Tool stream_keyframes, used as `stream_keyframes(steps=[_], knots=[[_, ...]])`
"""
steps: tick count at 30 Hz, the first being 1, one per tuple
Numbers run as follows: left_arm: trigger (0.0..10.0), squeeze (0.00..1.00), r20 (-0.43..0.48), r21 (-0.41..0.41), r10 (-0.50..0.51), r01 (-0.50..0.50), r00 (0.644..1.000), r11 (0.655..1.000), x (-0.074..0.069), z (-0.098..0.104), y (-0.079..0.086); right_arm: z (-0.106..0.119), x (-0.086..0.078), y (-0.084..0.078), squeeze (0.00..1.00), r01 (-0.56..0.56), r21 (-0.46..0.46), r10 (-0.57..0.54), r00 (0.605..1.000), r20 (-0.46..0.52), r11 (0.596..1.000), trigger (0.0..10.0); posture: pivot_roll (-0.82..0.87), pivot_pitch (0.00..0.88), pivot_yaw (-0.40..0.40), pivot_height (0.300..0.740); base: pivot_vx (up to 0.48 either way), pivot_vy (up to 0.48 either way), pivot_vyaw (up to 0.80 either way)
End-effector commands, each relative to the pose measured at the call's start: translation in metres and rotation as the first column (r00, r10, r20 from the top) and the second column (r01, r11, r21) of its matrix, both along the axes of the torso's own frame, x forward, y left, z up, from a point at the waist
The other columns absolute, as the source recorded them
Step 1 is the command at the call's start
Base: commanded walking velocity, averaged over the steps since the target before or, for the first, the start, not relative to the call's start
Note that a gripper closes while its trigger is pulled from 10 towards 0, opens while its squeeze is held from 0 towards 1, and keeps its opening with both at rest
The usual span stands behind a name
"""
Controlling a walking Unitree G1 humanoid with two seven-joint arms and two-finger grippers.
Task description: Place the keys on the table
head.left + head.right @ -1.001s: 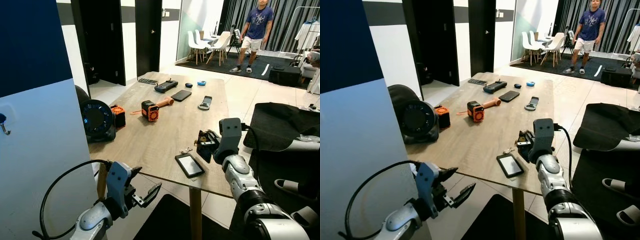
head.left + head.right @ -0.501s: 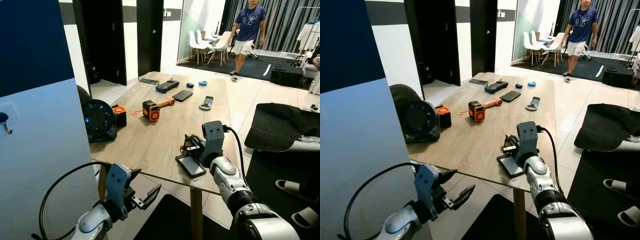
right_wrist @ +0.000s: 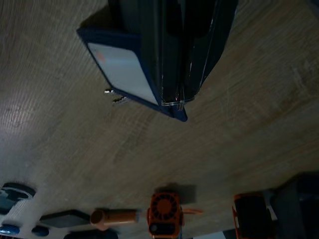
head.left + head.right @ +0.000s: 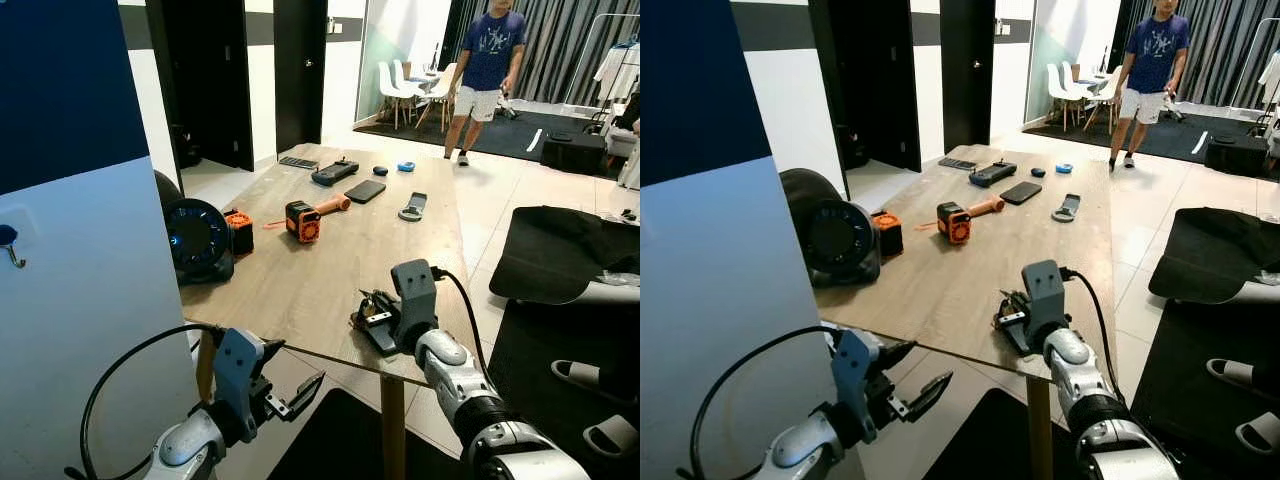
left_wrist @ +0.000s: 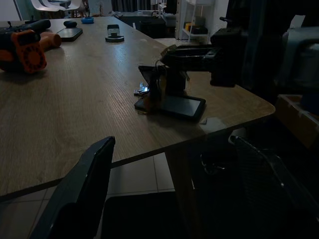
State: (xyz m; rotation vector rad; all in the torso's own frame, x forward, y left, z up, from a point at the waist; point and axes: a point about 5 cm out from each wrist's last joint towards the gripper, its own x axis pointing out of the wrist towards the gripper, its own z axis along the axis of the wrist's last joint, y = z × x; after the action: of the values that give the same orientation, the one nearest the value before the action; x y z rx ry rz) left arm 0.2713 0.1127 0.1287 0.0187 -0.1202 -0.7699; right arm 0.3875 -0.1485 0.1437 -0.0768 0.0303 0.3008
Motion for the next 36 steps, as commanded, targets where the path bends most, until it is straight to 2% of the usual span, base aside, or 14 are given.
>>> stream_keyframes(steps=[1,9,10,11,13,14,17,19,20,21,22,23,31,36], knots=[[10.0,0.00,0.007,0.003,-0.015,0.015,1.000,1.000,0.000,0.002,-0.003,-0.001,-0.001,0.000,0.00,-0.009,-0.014,0.009,1.000,-0.003,1.000,10.0,0.06,0.027,-0.021,0.740,0.000,0.000,0.00],[10.0,0.00,0.014,0.003,-0.010,0.010,1.000,1.000,0.003,0.003,-0.003,0.000,-0.001,-0.001,0.01,-0.014,0.007,0.014,1.000,-0.010,1.000,10.0,0.06,0.020,-0.023,0.740,0.000,0.000,0.00],[10.0,0.00,0.015,0.004,-0.009,0.009,1.000,1.000,0.004,0.003,-0.003,0.001,-0.001,-0.001,0.27,-0.017,0.017,0.017,1.000,-0.011,1.000,10.0,0.06,0.022,-0.022,0.740,0.000,0.000,0.00],[10.0,0.00,0.015,0.004,-0.009,0.009,1.000,1.000,0.004,0.003,-0.003,0.001,-0.001,-0.001,0.27,-0.017,0.017,0.017,1.000,-0.011,1.000,10.0,0.06,0.022,-0.022,0.740,0.000,0.000,0.00],[10.0,0.00,0.017,0.006,-0.008,0.008,1.000,1.000,0.005,0.003,-0.003,0.001,-0.001,0.000,0.90,-0.025,0.037,0.026,1.000,-0.017,0.999,10.0,0.06,0.023,-0.022,0.740,0.000,0.000,0.00],[10.0,0.00,0.016,0.007,-0.008,0.008,1.000,1.000,0.004,0.003,-0.003,0.001,-0.001,0.000,1.00,-0.026,0.043,0.026,0.999,-0.018,0.999,10.0,0.06,0.022,-0.020,0.740,0.000,0.000,0.00],[10.0,0.00,0.013,0.008,-0.010,0.010,1.000,1.000,0.004,0.002,-0.002,0.001,-0.001,0.000,1.00,-0.025,0.050,0.026,0.999,-0.022,0.998,10.0,0.06,0.021,-0.020,0.740,0.000,0.000,0.00],[10.0,0.00,0.011,0.008,-0.011,0.011,1.000,1.000,0.003,0.002,-0.002,0.000,-0.001,0.000,1.00,-0.017,0.042,0.018,1.000,-0.025,0.999,10.0,0.06,0.020,-0.020,0.740,0.000,0.000,0.00],[10.0,0.00,0.010,0.009,-0.012,0.012,1.000,1.000,0.003,0.001,-0.002,-0.001,-0.001,-0.001,0.89,-0.012,0.035,0.012,1.000,-0.026,0.999,10.0,0.06,0.020,-0.020,0.740,0.000,0.000,0.00],[10.0,0.00,0.007,0.010,-0.014,0.013,1.000,1.000,0.003,0.001,-0.002,-0.002,-0.002,-0.002,0.22,-0.005,0.029,0.006,0.999,-0.034,1.000,10.0,0.06,0.015,-0.021,0.740,0.000,0.000,0.00],[10.0,0.00,0.007,0.010,-0.014,0.013,1.000,1.000,0.003,0.001,-0.002,-0.002,-0.002,-0.002,0.22,-0.005,0.029,0.006,0.999,-0.034,1.000,10.0,0.06,0.015,-0.021,0.740,0.000,0.000,0.00],[10.0,0.00,0.004,0.012,-0.015,0.015,1.000,1.000,0.002,0.000,-0.001,-0.004,-0.003,-0.003,0.00,0.000,0.029,0.002,0.999,-0.041,1.000,10.0,0.06,0.015,-0.020,0.740,0.000,0.000,0.00],[10.0,0.00,-0.013,0.031,-0.022,0.022,1.000,0.999,0.001,-0.004,0.004,-0.008,-0.012,-0.029,0.00,0.123,0.118,-0.126,0.992,0.021,0.985,10.0,0.06,0.015,-0.015,0.740,0.000,0.000,0.00],[10.0,0.00,-0.035,0.053,0.006,-0.004,0.999,0.999,0.000,-0.013,0.011,-0.003,-0.029,-0.088,0.00,0.407,0.271,-0.447,0.889,0.105,0.872,10.0,0.06,0.009,-0.014,0.740,0.000,0.000,0.00]])
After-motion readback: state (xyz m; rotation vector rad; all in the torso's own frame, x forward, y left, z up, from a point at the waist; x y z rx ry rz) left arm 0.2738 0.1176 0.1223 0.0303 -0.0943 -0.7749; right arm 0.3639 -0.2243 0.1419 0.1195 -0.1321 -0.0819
